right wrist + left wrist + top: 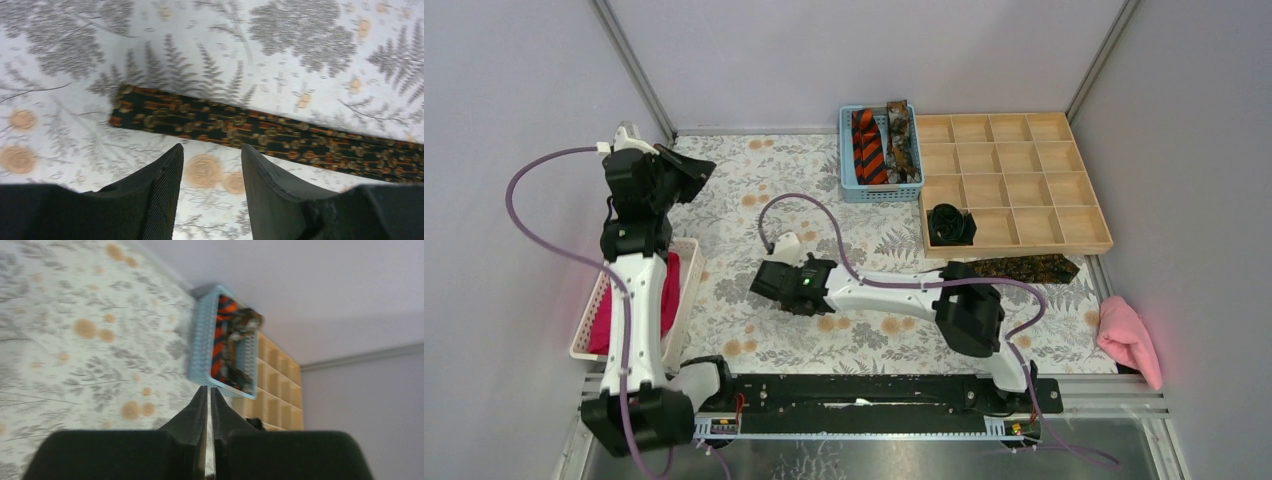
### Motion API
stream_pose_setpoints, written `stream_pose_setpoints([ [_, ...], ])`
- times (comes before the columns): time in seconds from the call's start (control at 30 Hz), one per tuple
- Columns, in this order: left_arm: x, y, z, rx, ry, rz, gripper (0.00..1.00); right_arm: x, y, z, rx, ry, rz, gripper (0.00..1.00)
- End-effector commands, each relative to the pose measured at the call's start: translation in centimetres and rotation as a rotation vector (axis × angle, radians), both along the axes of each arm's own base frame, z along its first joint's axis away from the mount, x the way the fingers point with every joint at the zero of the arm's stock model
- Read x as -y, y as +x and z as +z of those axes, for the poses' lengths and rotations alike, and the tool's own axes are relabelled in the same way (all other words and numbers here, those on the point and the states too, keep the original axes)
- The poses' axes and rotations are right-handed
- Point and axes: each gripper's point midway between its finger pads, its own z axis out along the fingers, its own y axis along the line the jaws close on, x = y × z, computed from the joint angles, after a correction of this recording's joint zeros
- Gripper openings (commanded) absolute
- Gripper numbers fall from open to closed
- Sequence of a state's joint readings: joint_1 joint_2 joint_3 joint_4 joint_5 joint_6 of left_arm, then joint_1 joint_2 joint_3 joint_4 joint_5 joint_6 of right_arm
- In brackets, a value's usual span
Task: Roll the ties
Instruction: Roll the tie at the center of the board.
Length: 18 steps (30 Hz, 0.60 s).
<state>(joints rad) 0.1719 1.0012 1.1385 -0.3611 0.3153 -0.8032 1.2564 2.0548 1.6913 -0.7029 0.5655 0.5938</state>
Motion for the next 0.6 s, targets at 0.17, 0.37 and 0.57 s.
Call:
stream_pose_setpoints([
  [0.17, -7.2, -3.3, -1.2, -0.056, 0.220, 0.322, 0.20, -5.8, -1.7, -1.1, -0.046, 0.031, 0.103, 0.53],
  [0.37, -7.4, -5.1, -2.0, -0.063, 0.255, 0.343, 0.22, -8.0, -1.1, -2.5, -0.047, 0.016, 0.104, 0.52],
  [0.57, -7.2, -5.0, -3.6, -0.092, 0.264, 0.321, 0.22, -8.8, -1.0, -3.6, -0.064, 0.006, 0.088, 0.51],
])
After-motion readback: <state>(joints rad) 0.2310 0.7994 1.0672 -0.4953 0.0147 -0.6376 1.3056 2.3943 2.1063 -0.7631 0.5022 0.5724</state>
